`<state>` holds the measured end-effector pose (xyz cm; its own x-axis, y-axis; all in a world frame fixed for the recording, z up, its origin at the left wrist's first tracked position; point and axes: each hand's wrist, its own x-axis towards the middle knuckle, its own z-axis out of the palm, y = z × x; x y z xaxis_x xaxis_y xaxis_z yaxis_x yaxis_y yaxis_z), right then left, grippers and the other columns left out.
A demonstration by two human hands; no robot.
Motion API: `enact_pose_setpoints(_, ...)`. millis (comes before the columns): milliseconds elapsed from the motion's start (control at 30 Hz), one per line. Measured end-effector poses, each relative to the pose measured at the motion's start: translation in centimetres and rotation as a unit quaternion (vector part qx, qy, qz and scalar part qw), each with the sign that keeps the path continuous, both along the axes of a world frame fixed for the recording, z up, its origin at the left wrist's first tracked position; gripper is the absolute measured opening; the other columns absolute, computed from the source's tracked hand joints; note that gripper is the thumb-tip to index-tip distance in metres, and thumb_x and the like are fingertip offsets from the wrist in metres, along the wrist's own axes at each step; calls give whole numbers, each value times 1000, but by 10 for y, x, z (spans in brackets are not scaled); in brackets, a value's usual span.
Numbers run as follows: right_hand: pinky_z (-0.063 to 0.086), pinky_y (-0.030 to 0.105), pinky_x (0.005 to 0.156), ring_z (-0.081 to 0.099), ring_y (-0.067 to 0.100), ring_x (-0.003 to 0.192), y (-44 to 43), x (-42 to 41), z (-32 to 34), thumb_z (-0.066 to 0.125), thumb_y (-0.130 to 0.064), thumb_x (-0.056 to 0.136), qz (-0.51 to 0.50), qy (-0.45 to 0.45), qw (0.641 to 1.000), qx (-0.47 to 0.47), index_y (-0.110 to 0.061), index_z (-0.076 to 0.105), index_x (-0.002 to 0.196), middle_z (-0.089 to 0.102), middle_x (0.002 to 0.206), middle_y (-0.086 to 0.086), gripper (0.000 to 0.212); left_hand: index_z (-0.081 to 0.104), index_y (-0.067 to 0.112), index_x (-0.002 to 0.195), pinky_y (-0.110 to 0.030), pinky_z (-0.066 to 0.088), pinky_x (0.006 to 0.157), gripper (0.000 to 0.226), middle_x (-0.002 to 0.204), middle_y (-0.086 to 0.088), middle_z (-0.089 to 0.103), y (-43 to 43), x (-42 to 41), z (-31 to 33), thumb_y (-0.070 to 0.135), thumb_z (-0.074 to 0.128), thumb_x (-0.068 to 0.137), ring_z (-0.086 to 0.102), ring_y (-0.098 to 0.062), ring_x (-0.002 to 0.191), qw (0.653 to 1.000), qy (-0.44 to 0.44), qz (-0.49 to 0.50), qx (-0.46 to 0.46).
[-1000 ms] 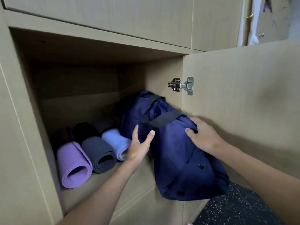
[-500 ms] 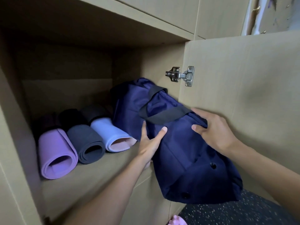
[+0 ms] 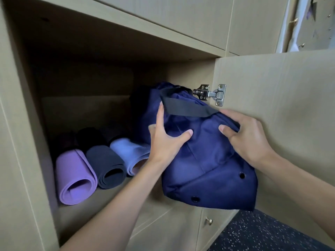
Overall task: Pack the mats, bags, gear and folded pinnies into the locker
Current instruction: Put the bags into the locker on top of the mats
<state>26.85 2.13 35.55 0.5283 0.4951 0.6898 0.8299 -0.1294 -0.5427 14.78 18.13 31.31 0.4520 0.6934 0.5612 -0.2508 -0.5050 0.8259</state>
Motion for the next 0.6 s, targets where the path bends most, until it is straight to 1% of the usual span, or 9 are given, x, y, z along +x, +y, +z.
enact_pose_setpoints(100, 36, 11, 101, 53, -3, 116, 19, -7, 13, 65, -9, 93, 10, -8, 999, 39, -24, 59, 135, 59, 124, -19, 45, 13, 48, 155, -7, 36, 98, 111, 121, 10, 40, 18, -12, 25, 29, 87, 74, 34, 32, 92, 997, 2, 27, 68)
enact_pose_setpoints(133, 36, 10, 100, 53, -2, 115, 26, -9, 15, 64, -9, 93, 10, -8, 999, 53, -23, 60, 134, 59, 123, -18, 44, 11, 49, 154, 1, 33, 92, 112, 115, 13, 37, 24, -16, 32, 30, 86, 74, 35, 31, 92, 996, 6, 40, 85)
enact_pose_setpoints(200, 33, 2, 96, 52, -3, 115, 42, -11, 16, 64, -9, 93, 6, -2, 996, 84, -22, 59, 135, 58, 122, -18, 44, 8, 52, 154, 4, 29, 88, 111, 110, 13, 33, 36, -22, 46, 33, 85, 75, 40, 19, 99, 991, 13, 63, 120)
enact_pose_setpoints(267, 31, -1, 95, 51, -2, 115, 59, -8, 14, 64, -10, 93, -1, 11, 996, 87, -20, 58, 136, 56, 123, -18, 44, 9, 54, 153, -7, 28, 95, 108, 116, 4, 35, 50, -22, 53, 38, 83, 76, 44, -3, 110, 987, 37, 80, 132)
enact_pose_setpoints(333, 37, 12, 100, 57, 8, 116, 74, -1, 6, 64, -12, 93, -15, 33, 999, 27, -20, 58, 136, 62, 128, -9, 44, 15, 54, 152, -20, 26, 104, 97, 129, -5, 36, 65, -15, 45, 48, 78, 78, 40, -20, 127, 987, 97, 77, 98)
enact_pose_setpoints(400, 42, 22, 101, 61, 20, 115, 79, 6, -6, 64, -13, 93, -41, 46, 997, -49, -18, 59, 135, 67, 126, 2, 43, 24, 52, 151, -31, 25, 116, 85, 144, -8, 36, 82, -7, 20, 61, 69, 79, 34, -25, 139, 990, 137, 37, 15)
enact_pose_setpoints(467, 45, 29, 102, 62, 26, 115, 75, 9, -18, 65, -11, 92, -54, 47, 994, -85, -14, 63, 130, 70, 120, 6, 38, 25, 48, 152, -40, 25, 120, 79, 157, -6, 30, 94, -2, -8, 65, 58, 82, 31, -24, 144, 986, 144, 28, -73)
enact_pose_setpoints(533, 47, 34, 99, 64, 29, 110, 68, 12, -25, 65, -8, 91, -61, 44, 993, -90, -12, 67, 120, 72, 112, 8, 30, 16, 47, 154, -47, 23, 120, 76, 160, -8, 22, 100, 5, -25, 66, 50, 89, 27, -29, 146, 979, 168, 77, -88)
enact_pose_setpoints(600, 48, 34, 96, 64, 30, 107, 63, 16, -29, 65, -8, 91, -63, 36, 992, -101, -14, 68, 116, 73, 108, 7, 26, 9, 53, 152, -52, 22, 119, 78, 162, -8, 15, 100, 12, -26, 73, 47, 87, 21, -33, 148, 977, 171, 101, -82)
